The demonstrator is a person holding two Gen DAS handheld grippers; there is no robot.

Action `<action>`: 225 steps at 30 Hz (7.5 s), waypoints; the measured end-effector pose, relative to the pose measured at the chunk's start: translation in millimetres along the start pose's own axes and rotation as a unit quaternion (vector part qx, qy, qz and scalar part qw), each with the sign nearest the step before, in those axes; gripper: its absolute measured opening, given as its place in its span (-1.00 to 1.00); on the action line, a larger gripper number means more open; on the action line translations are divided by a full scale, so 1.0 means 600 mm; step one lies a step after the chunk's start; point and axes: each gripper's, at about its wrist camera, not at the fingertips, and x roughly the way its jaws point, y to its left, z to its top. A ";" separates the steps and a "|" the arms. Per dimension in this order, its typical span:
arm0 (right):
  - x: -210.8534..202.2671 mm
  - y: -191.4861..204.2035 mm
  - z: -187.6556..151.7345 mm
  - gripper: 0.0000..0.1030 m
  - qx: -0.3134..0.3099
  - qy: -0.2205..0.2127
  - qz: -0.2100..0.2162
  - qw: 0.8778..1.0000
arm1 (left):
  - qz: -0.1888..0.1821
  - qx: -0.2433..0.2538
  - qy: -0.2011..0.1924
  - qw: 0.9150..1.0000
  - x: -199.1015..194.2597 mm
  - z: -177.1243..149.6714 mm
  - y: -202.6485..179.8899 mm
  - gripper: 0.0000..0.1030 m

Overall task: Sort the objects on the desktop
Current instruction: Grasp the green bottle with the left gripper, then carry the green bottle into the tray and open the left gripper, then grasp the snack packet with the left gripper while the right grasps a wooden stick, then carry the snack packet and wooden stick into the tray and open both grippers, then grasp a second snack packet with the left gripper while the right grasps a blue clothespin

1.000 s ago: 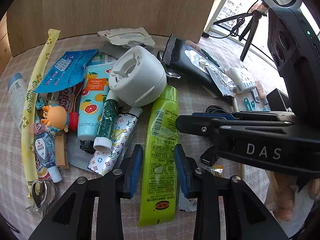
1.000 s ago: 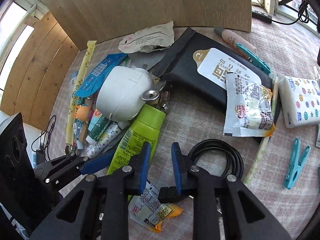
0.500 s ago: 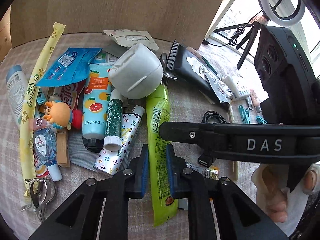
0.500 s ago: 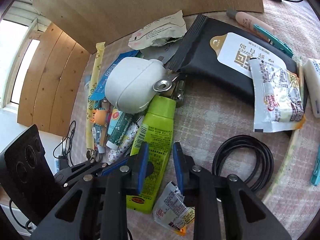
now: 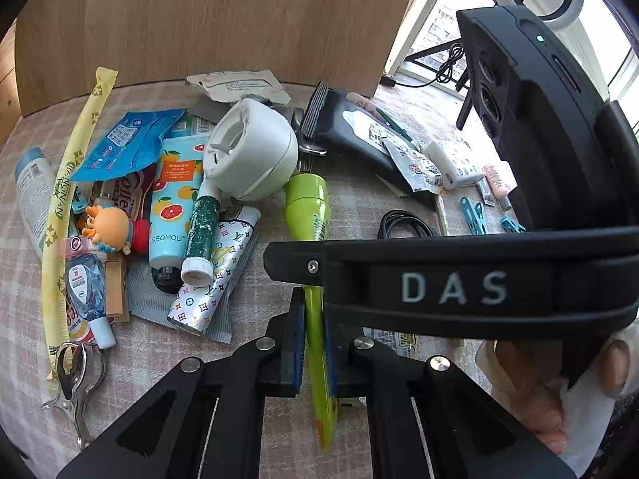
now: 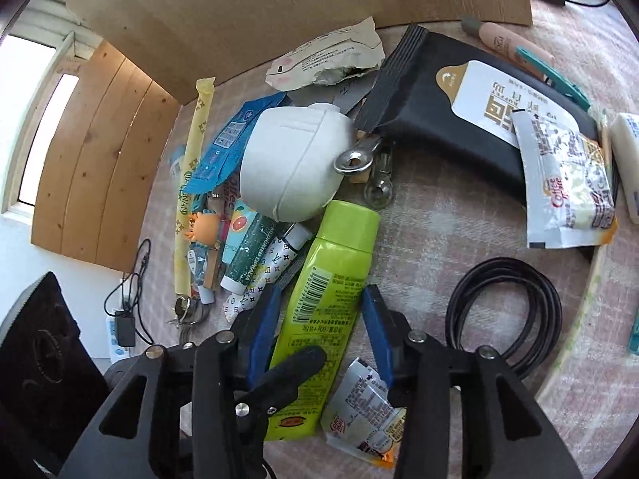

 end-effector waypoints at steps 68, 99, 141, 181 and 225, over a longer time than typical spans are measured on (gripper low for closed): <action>-0.508 -0.266 -0.172 -0.15 0.096 -0.223 -0.197 0.950 | -0.022 0.158 -0.027 0.987 -0.044 0.055 -0.381 -0.23; -0.131 -0.127 -0.019 -0.33 0.053 -0.038 -0.164 0.984 | 0.089 0.031 0.053 0.994 0.018 -0.048 -0.098 0.12; -0.325 -0.180 -0.198 -0.91 0.046 -0.077 -0.128 0.988 | 0.051 0.013 -0.002 0.999 -0.098 -0.067 -0.163 -0.37; -0.688 -0.508 -0.384 -0.35 0.144 -0.174 -0.239 0.945 | -0.061 0.139 0.001 0.988 -0.031 -0.080 -0.722 0.01; -0.327 -0.190 -0.090 -0.35 0.031 -0.077 -0.155 0.984 | 0.067 -0.060 -0.005 0.996 -0.036 0.008 -0.193 -0.04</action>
